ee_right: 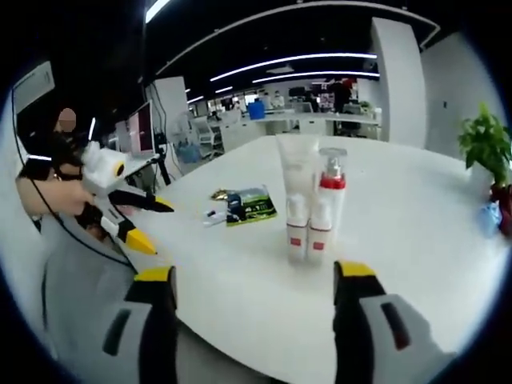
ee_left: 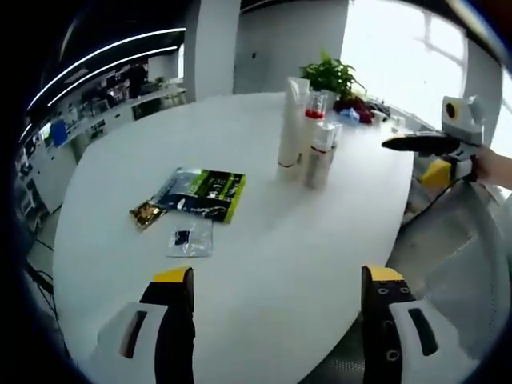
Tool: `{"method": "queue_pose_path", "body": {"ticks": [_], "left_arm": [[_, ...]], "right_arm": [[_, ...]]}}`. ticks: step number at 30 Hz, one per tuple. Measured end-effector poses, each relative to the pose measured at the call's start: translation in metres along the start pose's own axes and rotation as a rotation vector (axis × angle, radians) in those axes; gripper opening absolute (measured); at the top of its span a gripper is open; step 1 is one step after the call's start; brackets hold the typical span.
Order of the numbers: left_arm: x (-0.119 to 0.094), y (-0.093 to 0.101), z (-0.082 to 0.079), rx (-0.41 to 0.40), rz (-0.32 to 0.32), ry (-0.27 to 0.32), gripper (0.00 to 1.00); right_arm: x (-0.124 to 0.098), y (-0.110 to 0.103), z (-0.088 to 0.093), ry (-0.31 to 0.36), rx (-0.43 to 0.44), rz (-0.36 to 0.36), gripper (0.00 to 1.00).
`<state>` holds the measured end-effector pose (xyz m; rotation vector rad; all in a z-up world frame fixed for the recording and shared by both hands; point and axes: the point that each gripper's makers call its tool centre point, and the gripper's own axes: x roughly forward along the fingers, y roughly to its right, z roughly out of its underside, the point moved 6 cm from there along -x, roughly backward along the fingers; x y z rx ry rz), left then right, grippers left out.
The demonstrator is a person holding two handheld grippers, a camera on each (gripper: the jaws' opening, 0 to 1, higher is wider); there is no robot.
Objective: Arrange the skincare products in the storage area until every visible bottle or jar stands upright without overlapping.
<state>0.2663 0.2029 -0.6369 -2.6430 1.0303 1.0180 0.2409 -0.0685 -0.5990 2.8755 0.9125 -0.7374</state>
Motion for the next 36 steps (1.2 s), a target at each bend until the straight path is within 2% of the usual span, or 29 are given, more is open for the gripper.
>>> {"method": "queue_pose_path", "body": {"ticks": [7,14,20,27,36], "left_arm": [[-0.017,0.003,0.005,-0.046,-0.04,0.023,0.9],[-0.028,0.004,0.016,-0.075,-0.067,0.001,0.94],[-0.039,0.001,0.022,-0.093,-0.091,0.005,0.94],[-0.041,0.002,0.026,-0.113,-0.1,-0.008,0.94],[-0.035,0.001,0.019,-0.131,-0.124,-0.012,0.97]], "right_arm": [[-0.004,-0.002,-0.001,0.011,-0.006,0.003,0.83],[-0.006,-0.005,-0.001,0.015,0.002,0.002,0.84],[-0.006,-0.006,0.001,0.013,-0.001,0.0,0.84],[-0.005,-0.004,0.002,0.018,0.001,0.003,0.84],[-0.004,-0.005,0.004,0.01,-0.002,-0.004,0.82]]}}
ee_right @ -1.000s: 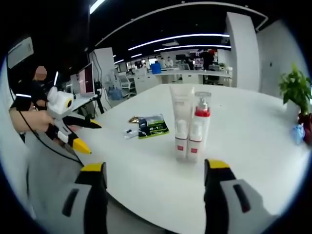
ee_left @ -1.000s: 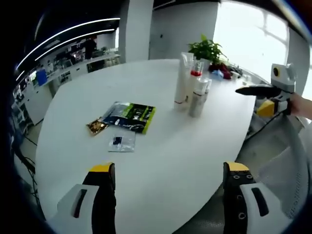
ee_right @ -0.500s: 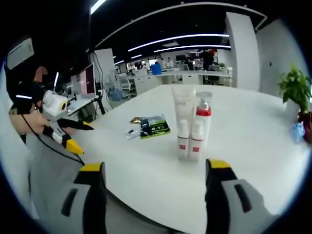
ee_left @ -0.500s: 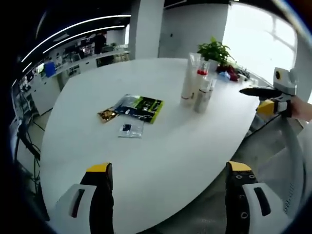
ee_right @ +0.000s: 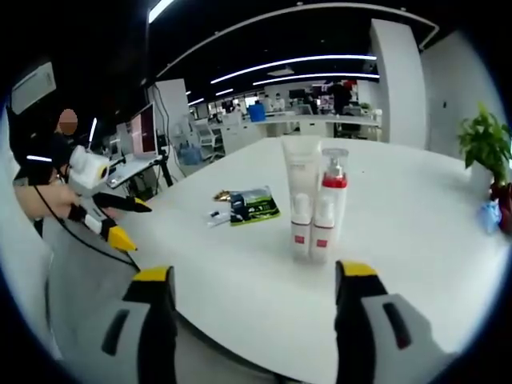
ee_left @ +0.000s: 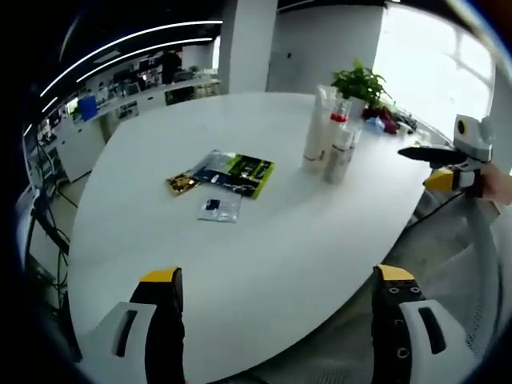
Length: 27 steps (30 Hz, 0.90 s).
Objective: Arrange the skincare products in the storage area until every visible bottle or jar stands upright without overlapping.
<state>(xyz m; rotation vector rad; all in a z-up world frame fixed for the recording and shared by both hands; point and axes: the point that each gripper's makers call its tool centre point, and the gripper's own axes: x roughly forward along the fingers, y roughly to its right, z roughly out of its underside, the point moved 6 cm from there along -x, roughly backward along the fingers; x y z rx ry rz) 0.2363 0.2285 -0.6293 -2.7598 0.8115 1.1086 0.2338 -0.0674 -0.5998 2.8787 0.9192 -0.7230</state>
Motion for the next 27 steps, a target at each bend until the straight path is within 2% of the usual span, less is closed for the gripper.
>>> {"method": "queue_pose_path", "body": {"ticks": [5,10,20,27], "left_arm": [[0.006,0.001,-0.005,-0.033,-0.002,-0.014,0.97],[0.019,0.005,-0.018,-0.055,0.016,-0.017,0.97],[0.06,0.004,-0.048,-0.104,0.004,-0.055,0.97],[0.09,-0.003,-0.067,-0.153,-0.027,-0.08,0.97]], "right_arm": [[0.0,0.0,0.0,-0.003,-0.005,0.002,0.81],[0.001,0.001,0.0,-0.008,-0.013,0.015,0.81],[0.003,-0.004,0.002,-0.032,-0.045,0.005,0.8],[0.003,-0.002,0.003,-0.033,-0.024,0.006,0.8]]}}
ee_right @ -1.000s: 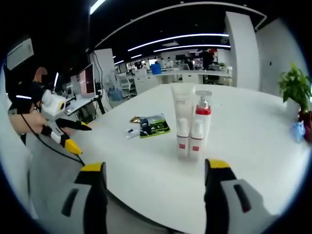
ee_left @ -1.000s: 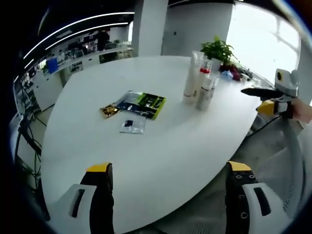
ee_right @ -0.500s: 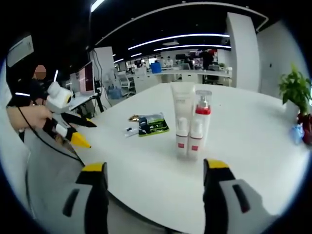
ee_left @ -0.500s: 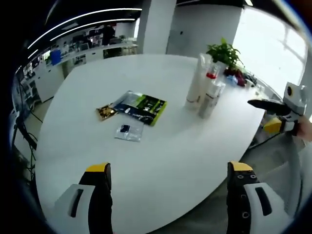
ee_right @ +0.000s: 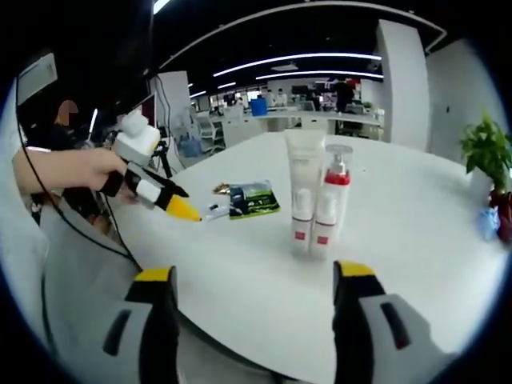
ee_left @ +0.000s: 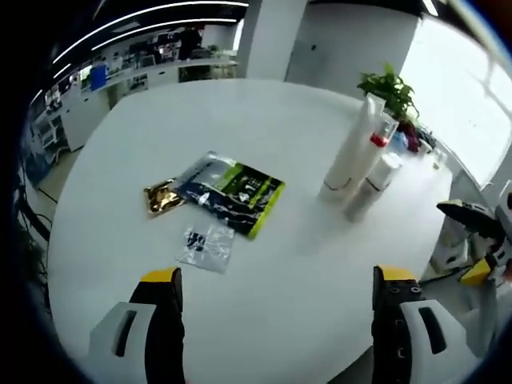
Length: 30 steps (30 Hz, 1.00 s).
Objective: Arrange the skincare products in the storage area until every visible bottle or jar stands upright without overlapping.
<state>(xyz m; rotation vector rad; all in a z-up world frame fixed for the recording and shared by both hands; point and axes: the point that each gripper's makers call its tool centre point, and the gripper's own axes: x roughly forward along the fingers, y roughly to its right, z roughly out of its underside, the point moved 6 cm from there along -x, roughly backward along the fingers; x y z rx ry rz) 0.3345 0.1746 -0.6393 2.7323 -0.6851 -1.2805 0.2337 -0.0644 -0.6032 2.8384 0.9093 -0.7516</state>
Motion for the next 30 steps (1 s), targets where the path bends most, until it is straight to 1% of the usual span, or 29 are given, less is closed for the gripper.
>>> {"method": "queue_pose_path", "body": {"ticks": [4,5,9,11,15,18,24,26,27,28,30], "left_arm": [[0.015,0.001,-0.009,0.007,-0.023,-0.013,0.97],[0.02,0.003,-0.012,0.004,-0.024,-0.026,0.97],[0.033,0.006,-0.021,0.049,-0.034,-0.059,0.97],[0.041,0.006,-0.027,0.044,-0.039,-0.061,0.97],[0.053,0.001,-0.035,-0.034,-0.069,-0.072,0.97],[0.062,-0.002,-0.04,-0.076,-0.092,-0.071,0.97],[0.08,-0.01,-0.05,-0.162,-0.13,-0.088,0.97],[0.086,-0.011,-0.049,-0.204,-0.15,-0.125,0.97],[0.088,-0.012,-0.049,-0.21,-0.157,-0.136,0.97],[0.092,-0.013,-0.05,-0.218,-0.168,-0.146,0.97],[0.097,-0.014,-0.054,-0.236,-0.182,-0.144,0.97]], "right_arm": [[0.0,0.001,0.0,-0.002,0.014,0.004,0.78],[0.0,0.001,0.0,-0.002,0.018,0.004,0.78],[0.0,0.002,0.001,-0.005,0.03,0.001,0.78],[0.0,0.001,0.002,-0.009,0.031,-0.001,0.77],[0.001,0.001,0.002,-0.017,0.029,-0.003,0.77],[0.001,0.002,0.003,-0.018,0.04,-0.003,0.77],[0.001,0.003,0.003,-0.019,0.06,0.001,0.76],[0.001,0.004,0.004,-0.021,0.066,0.005,0.76],[0.001,0.004,0.004,-0.02,0.068,0.006,0.76],[0.001,0.004,0.004,-0.02,0.072,0.007,0.76],[0.001,0.005,0.004,-0.022,0.079,0.009,0.76]]}}
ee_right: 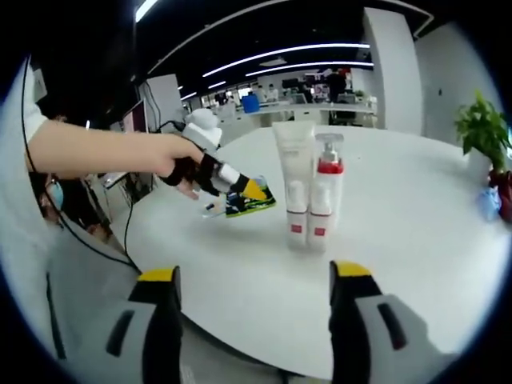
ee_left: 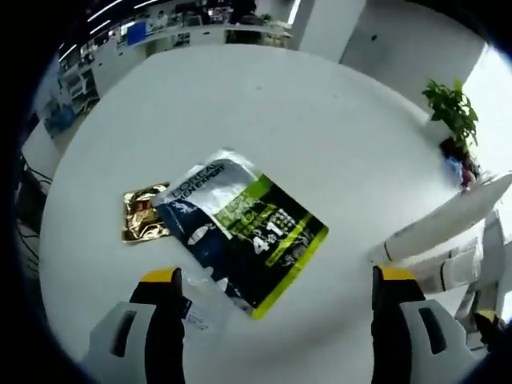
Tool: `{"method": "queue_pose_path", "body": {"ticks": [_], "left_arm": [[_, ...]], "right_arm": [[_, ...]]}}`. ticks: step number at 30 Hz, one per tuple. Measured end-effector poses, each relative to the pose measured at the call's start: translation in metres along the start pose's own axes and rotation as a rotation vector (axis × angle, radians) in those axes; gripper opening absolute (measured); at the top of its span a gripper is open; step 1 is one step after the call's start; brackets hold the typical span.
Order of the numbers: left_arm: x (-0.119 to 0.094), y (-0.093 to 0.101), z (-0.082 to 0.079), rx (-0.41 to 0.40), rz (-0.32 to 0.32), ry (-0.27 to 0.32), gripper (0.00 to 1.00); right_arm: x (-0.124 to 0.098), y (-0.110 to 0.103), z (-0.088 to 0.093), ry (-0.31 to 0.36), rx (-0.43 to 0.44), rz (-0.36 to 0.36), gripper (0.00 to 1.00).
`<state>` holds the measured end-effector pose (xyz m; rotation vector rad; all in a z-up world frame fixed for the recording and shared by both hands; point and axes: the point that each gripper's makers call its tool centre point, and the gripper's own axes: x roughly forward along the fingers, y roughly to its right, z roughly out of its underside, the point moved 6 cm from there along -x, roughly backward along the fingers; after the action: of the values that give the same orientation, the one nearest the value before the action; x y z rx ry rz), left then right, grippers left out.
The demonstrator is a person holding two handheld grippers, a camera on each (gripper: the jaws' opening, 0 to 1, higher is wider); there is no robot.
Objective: Arrange the skincare products in the storage area until every visible bottle or jar stands upright without overlapping.
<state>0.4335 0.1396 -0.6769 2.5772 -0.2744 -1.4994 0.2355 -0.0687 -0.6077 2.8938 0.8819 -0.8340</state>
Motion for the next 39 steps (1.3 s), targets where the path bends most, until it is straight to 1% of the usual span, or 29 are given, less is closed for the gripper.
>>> {"method": "queue_pose_path", "body": {"ticks": [3,5,7,9,11,13,17,18,22,27,30,31,33,34,35,37,38,39], "left_arm": [[0.005,0.001,-0.006,-0.021,-0.031,-0.006,0.97],[0.008,0.0,-0.009,-0.036,-0.064,-0.007,0.97],[0.011,0.0,-0.013,-0.055,-0.092,0.003,0.97],[0.016,0.002,-0.016,-0.08,-0.102,0.007,0.97],[0.02,0.004,-0.017,-0.108,-0.109,0.002,0.97],[0.026,0.003,-0.018,-0.125,-0.139,-0.007,0.97],[0.035,0.005,-0.017,-0.13,-0.164,-0.013,0.97],[0.036,0.005,-0.018,-0.111,-0.179,-0.006,0.97],[0.039,0.007,-0.02,-0.077,-0.204,-0.002,0.97],[0.043,0.006,-0.024,-0.018,-0.209,0.012,0.97],[0.042,0.001,-0.023,0.042,-0.231,0.0,0.91],[0.042,0.001,-0.023,0.031,-0.219,0.01,0.91],[0.041,0.0,-0.023,0.055,-0.209,0.016,0.89],[0.042,0.0,-0.025,0.08,-0.196,0.023,0.88],[0.043,0.001,-0.027,0.134,-0.162,0.047,0.86],[0.043,0.004,-0.028,0.178,-0.133,0.075,0.78],[0.044,0.005,-0.03,0.209,-0.125,0.102,0.74],[0.043,0.006,-0.03,0.224,-0.118,0.109,0.7]], "right_arm": [[0.0,0.001,0.0,0.001,0.007,0.004,0.76],[0.0,0.002,0.0,-0.001,0.01,0.007,0.75],[0.0,0.002,0.0,0.003,0.012,0.015,0.75],[0.0,0.003,0.0,0.001,0.017,0.02,0.75],[0.0,0.004,0.0,0.0,0.023,0.024,0.75],[0.0,0.005,0.0,0.001,0.028,0.026,0.74],[0.0,0.006,0.0,-0.002,0.032,0.034,0.74],[0.0,0.006,0.0,-0.002,0.033,0.037,0.74],[0.0,0.008,0.001,-0.001,0.045,0.045,0.74],[0.0,0.009,0.001,-0.002,0.051,0.052,0.74],[0.0,0.009,0.001,-0.001,0.054,0.055,0.74],[0.0,0.01,0.001,-0.002,0.055,0.056,0.74],[0.0,0.01,0.001,-0.003,0.056,0.057,0.74],[0.0,0.01,0.001,-0.002,0.056,0.057,0.73],[0.0,0.009,0.001,-0.003,0.054,0.056,0.73],[0.0,0.009,0.001,-0.006,0.052,0.055,0.73],[0.0,0.009,0.001,-0.007,0.051,0.054,0.73],[0.001,0.009,0.002,-0.009,0.051,0.054,0.73]]}}
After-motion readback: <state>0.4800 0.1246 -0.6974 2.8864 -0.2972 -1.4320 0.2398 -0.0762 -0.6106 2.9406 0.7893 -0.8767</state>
